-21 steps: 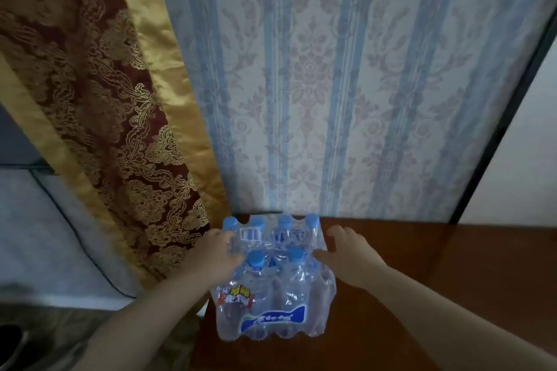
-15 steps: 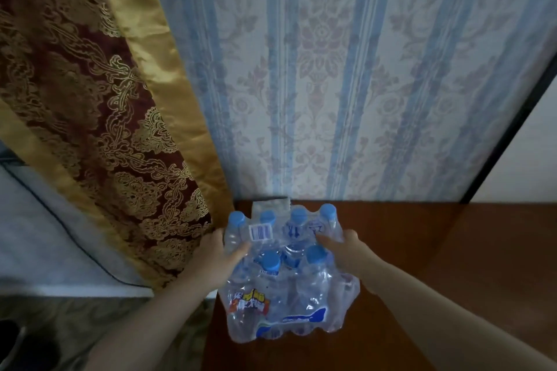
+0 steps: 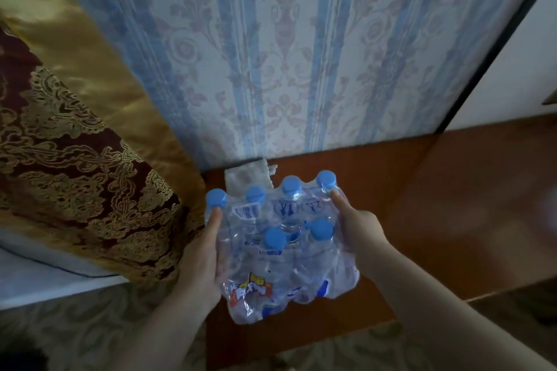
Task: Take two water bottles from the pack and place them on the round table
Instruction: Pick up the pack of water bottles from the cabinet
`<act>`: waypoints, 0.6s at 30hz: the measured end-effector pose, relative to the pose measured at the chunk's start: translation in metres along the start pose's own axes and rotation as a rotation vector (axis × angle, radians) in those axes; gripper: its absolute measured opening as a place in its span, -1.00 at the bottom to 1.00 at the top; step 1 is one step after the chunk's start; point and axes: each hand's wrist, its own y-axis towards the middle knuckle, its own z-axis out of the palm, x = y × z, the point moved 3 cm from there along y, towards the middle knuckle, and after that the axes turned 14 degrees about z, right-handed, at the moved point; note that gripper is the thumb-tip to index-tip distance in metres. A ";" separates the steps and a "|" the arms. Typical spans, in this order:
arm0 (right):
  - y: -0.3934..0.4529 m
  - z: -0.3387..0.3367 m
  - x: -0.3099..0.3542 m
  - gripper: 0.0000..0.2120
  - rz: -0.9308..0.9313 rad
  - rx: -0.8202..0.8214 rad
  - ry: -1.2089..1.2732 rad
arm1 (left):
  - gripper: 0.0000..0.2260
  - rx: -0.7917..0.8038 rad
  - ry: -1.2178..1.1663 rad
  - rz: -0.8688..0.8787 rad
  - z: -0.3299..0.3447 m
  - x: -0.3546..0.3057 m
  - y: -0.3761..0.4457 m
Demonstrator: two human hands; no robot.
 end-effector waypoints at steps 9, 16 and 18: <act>-0.022 -0.070 -0.030 -0.43 -0.129 -0.151 0.279 | -0.57 0.334 0.031 0.080 0.055 -0.010 0.003; -0.053 -0.177 -0.076 -0.38 -0.198 -0.365 0.549 | -0.69 0.686 0.046 -0.015 0.158 0.017 -0.055; -0.069 -0.212 -0.097 -0.37 -0.186 -0.441 0.602 | -0.71 0.790 0.090 -0.033 0.189 0.028 -0.081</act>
